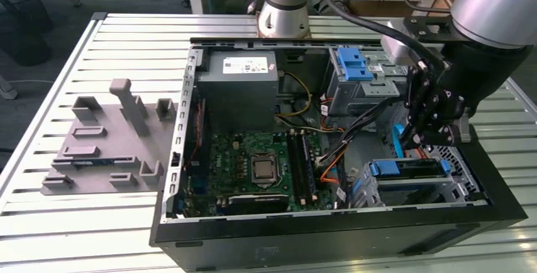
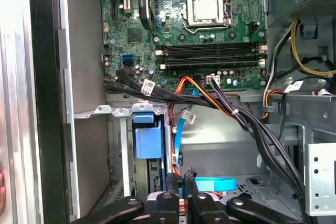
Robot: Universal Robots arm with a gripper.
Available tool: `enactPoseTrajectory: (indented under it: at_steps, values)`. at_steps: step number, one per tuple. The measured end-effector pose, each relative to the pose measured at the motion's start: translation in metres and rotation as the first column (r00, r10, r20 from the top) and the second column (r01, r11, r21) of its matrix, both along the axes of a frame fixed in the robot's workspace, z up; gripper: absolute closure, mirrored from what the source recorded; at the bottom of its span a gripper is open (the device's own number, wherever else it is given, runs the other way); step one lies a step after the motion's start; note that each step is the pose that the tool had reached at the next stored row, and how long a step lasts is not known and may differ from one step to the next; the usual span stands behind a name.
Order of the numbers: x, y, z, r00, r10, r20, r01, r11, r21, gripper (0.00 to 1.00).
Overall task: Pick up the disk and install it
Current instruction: 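Insert the second disk wire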
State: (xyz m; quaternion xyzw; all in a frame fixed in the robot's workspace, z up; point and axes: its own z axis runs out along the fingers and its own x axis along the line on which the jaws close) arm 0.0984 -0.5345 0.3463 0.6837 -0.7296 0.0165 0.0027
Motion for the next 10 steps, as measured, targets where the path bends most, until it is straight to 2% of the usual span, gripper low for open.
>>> enactPoseTrajectory:
  at_steps: [2, 5, 10]
  values:
    - [0.0000, -0.0007, -0.0007, 1.0000, 0.000, 0.0000, 0.000, 1.0000, 0.0002, 0.84]
    - [-0.0001, -0.0040, -0.0023, 1.0000, 0.000, 0.0001, 0.000, 1.0000, 0.0004, 0.84]
    - [0.0019, -0.0041, -0.0042, 1.0000, 0.000, 0.0001, 0.000, 1.0000, 0.0002, 0.84]
